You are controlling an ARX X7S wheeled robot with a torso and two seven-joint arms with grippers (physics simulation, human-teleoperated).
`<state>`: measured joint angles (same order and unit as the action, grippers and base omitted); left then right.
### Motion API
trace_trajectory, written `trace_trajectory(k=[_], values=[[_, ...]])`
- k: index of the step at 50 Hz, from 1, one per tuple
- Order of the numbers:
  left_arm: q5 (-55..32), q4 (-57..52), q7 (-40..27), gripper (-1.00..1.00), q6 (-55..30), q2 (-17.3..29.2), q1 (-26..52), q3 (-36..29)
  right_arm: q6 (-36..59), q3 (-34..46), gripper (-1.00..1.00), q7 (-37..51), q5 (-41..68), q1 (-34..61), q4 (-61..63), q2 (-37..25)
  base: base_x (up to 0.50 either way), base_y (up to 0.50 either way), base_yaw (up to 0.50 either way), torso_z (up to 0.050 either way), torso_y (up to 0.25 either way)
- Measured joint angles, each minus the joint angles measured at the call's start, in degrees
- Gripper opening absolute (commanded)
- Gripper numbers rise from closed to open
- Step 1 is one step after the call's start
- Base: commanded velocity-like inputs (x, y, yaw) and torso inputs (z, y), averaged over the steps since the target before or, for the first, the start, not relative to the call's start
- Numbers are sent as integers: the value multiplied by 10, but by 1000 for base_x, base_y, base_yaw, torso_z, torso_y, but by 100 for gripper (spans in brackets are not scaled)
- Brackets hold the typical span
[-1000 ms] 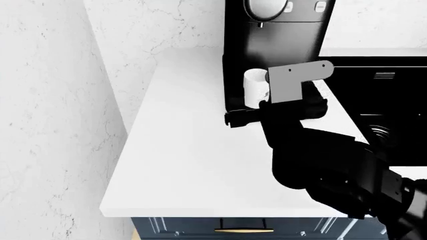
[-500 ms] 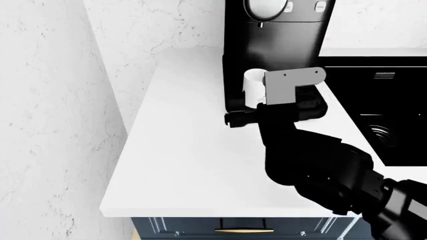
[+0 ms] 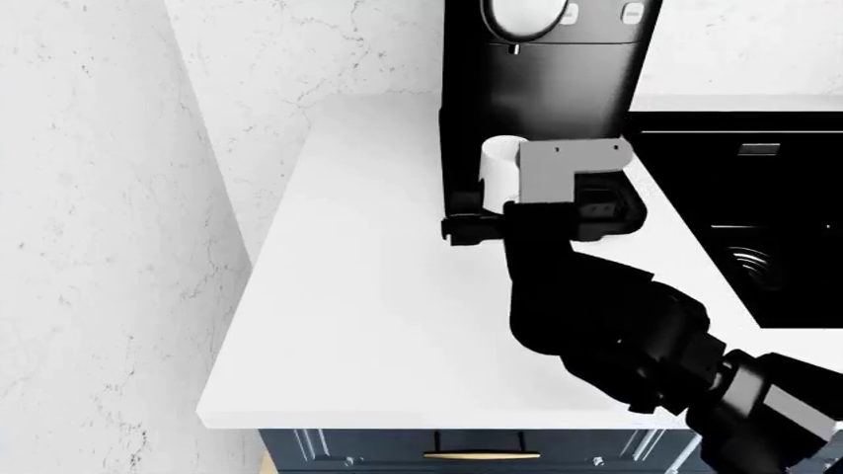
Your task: Pick the mug from under the coffee machine dispenser and place it on the counter.
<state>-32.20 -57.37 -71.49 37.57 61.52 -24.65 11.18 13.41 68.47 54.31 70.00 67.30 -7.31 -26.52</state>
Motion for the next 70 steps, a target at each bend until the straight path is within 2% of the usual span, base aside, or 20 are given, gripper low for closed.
trace_trajectory(k=[62, 63, 70], values=[[-3, 1, 3, 100, -9, -3, 14, -9, -25, -8, 100, -28, -17, -5, -104, 63, 0, 0, 0, 0, 0], [-3, 1, 3, 100, -9, -3, 14, -9, -24, -8, -100, -27, -17, -4, -103, 63, 0, 0, 0, 0, 0], [-4, 2, 4, 100, -9, -4, 14, -10, -25, -6, -100, -22, -17, -3, -102, 63, 0, 0, 0, 0, 0]])
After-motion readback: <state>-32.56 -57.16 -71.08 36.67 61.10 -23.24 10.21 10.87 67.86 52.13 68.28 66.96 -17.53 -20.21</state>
